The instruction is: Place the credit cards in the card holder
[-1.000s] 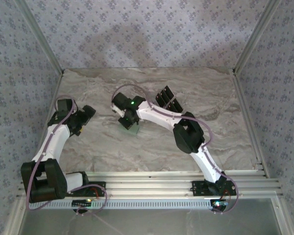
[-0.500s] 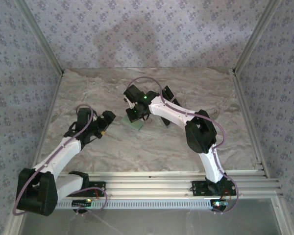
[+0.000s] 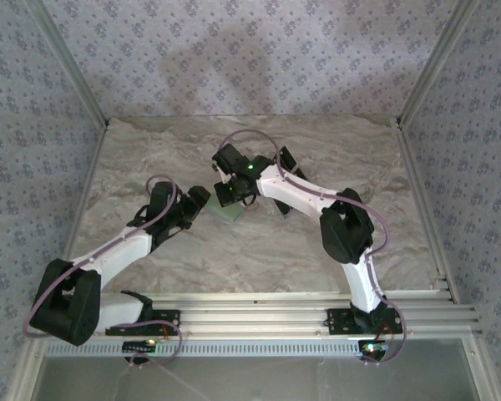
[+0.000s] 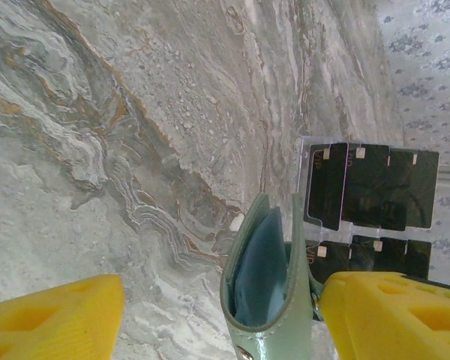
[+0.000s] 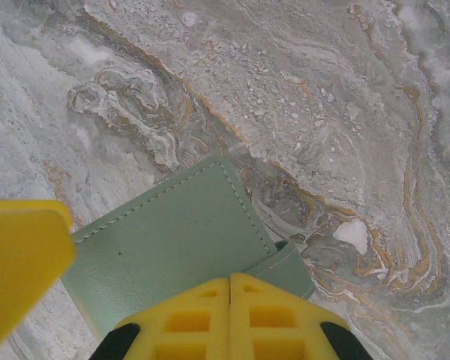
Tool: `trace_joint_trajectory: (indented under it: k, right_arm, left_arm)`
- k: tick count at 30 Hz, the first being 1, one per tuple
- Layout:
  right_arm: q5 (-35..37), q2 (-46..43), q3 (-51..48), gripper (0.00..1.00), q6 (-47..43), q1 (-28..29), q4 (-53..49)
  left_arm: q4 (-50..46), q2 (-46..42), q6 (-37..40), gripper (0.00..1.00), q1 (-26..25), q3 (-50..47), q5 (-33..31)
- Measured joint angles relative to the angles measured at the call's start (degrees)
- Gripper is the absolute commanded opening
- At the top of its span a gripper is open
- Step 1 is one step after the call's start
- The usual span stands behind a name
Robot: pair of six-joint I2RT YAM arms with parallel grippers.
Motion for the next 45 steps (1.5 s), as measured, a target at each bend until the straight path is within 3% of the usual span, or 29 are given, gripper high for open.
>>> trace_joint_trajectory:
  k: [12, 16, 19, 20, 28, 36, 37, 39, 40, 45]
  right_arm:
    - [-0.37, -0.83, -3.08, 0.0, 0.68, 0.37, 1.27]
    - [-0.35, -1.27, -3.87, 0.0, 0.85, 0.59, 1.66]
    - [-0.37, -1.79, -4.48, 0.0, 1.01, 0.68, 1.95]
    - [-0.35, -2.01, -4.83, 0.0, 1.01, 0.7, 2.16]
    - [0.59, -6.45, -11.34, 0.0, 1.09, -0.13, 5.64]
    - [0.44, -10.93, -18.4, 0.0, 2.29, -5.22, 7.74]
    - [-0.02, -11.06, -18.64, 0.05, 2.29, -5.2, 8.09]
    - [-1.29, -11.58, -19.32, 0.3, 2.67, -5.03, 8.83]
    - [-1.77, -11.85, -19.58, 0.36, 2.64, -4.92, 9.03]
    - [-4.44, -13.99, -21.62, 0.41, 2.69, -5.29, 10.49]
  left_arm:
    - [4.04, 3.82, -1.88, 0.52, -4.2, 0.76, -3.87]
    - [5.42, 5.38, -2.38, 0.31, -5.09, 0.76, -4.68]
    - [6.27, 6.25, -2.67, 0.04, -5.49, 0.85, -4.9]
    - [6.56, 6.38, -2.6, 0.0, -5.49, 0.9, -4.9]
    - [6.23, 5.29, 1.4, 0.0, -5.51, 1.53, -4.48]
    - [5.6, 2.19, 7.08, 0.0, -2.99, 1.95, -1.97]
    - [5.62, 2.19, 7.69, 0.0, -2.73, 2.08, -1.2]
    - [5.62, 2.19, 9.11, 0.0, -2.01, 2.38, 0.48]
    - [5.57, 2.19, 9.7, 0.0, -1.7, 2.54, 1.09]
    - [5.6, 2.21, 12.81, 0.0, -0.59, 4.0, 5.2]
